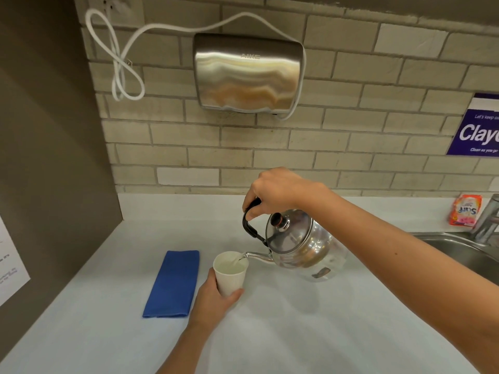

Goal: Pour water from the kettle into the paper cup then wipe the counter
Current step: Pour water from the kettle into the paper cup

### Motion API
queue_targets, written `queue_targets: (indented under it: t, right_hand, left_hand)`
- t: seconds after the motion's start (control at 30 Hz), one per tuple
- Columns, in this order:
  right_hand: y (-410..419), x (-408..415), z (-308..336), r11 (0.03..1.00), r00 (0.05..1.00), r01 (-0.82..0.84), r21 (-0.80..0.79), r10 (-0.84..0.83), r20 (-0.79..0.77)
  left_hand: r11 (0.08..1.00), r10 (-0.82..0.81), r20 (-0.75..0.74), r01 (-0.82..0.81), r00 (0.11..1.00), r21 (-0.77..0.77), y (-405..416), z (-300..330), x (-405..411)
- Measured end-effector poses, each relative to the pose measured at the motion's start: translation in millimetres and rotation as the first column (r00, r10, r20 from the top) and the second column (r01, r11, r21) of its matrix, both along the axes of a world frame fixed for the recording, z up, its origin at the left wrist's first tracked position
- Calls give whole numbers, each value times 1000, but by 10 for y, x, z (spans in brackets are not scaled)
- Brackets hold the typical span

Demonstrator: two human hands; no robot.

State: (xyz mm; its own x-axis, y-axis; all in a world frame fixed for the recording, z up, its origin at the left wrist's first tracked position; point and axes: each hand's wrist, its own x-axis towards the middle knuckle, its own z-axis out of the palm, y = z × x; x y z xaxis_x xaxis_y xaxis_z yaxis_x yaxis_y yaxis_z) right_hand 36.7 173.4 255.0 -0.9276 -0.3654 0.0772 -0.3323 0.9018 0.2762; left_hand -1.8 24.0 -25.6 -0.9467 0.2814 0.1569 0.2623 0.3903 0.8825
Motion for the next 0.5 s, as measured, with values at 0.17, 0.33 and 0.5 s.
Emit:
queue_targets:
  t: [0.17,0.33,0.5]
  right_hand:
    - [-6,3,1,1000,1000,2,6,-2,4]
    - [-13,6,3,1000,1000,-2,4,2,4]
    - [-18,0,3,1000,1000,-3,7,3,4]
  left_hand:
    - [1000,4,-2,-4,1000,-2,0,-7,-3]
    - [1000,9,6,-9,1000,-21,5,-8,-8]
    - [1000,10,14,-10,1000,-29,8,-16,-13]
